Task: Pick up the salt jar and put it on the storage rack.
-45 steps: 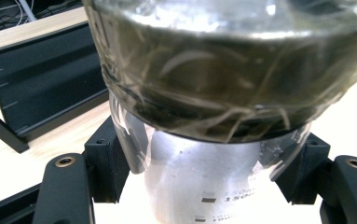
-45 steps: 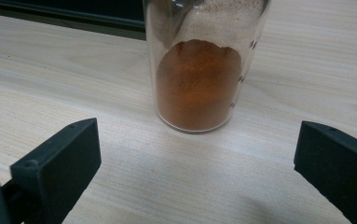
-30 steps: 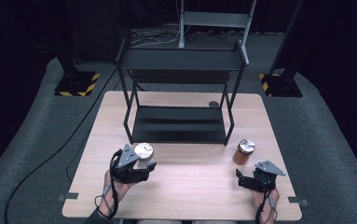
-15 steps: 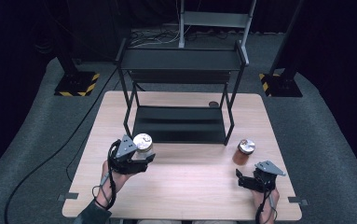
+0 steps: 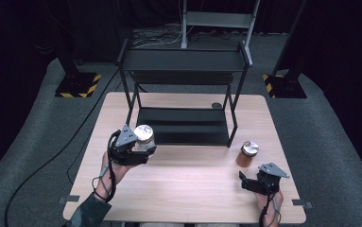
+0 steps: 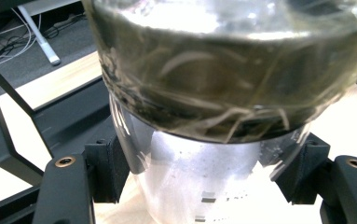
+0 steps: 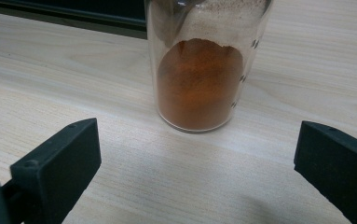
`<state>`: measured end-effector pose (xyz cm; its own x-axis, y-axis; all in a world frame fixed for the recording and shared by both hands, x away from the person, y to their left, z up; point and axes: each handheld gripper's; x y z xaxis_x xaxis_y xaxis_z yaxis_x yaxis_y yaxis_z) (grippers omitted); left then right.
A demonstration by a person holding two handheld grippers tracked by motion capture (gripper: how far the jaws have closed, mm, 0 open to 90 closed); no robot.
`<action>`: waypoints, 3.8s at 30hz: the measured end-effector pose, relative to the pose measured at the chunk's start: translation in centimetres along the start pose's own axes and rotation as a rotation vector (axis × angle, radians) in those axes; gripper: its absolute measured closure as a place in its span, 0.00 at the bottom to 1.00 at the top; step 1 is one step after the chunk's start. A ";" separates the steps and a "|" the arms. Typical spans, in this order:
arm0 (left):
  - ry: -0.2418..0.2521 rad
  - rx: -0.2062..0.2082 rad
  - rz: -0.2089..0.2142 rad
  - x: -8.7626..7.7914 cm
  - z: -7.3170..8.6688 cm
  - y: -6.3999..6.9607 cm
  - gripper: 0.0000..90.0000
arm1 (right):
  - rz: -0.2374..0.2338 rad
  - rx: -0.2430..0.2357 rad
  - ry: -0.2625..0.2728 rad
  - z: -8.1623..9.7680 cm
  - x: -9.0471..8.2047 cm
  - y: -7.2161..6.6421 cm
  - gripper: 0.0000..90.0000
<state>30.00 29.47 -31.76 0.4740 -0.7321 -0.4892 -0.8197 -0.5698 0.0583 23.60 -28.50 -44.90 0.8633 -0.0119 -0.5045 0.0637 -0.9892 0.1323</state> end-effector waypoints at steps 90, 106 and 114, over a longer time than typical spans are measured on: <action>0.027 0.047 -0.026 -1.0 -10.2 -4.1 0.34 | 0.001 0.005 -0.001 0.0 0.0 0.0 0.00; 0.027 0.051 -0.024 -1.0 -12.0 -4.6 0.34 | 0.002 0.006 0.002 0.1 0.0 0.0 0.00; 0.030 0.057 -0.026 -1.1 -12.7 -4.7 0.34 | 0.005 0.005 0.002 0.1 0.0 0.0 0.00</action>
<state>37.37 28.20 -20.48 0.5038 -0.7286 -0.4640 -0.8238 -0.5669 -0.0042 23.53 -28.47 -44.94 0.8648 -0.0161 -0.5019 0.0571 -0.9898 0.1302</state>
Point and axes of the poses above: each handheld gripper's, and its own axes: x roughly forward along the jaws, z roughly out of its underside, y roughly to its right, and after that the axes turned 14 degrees about z, right-handed
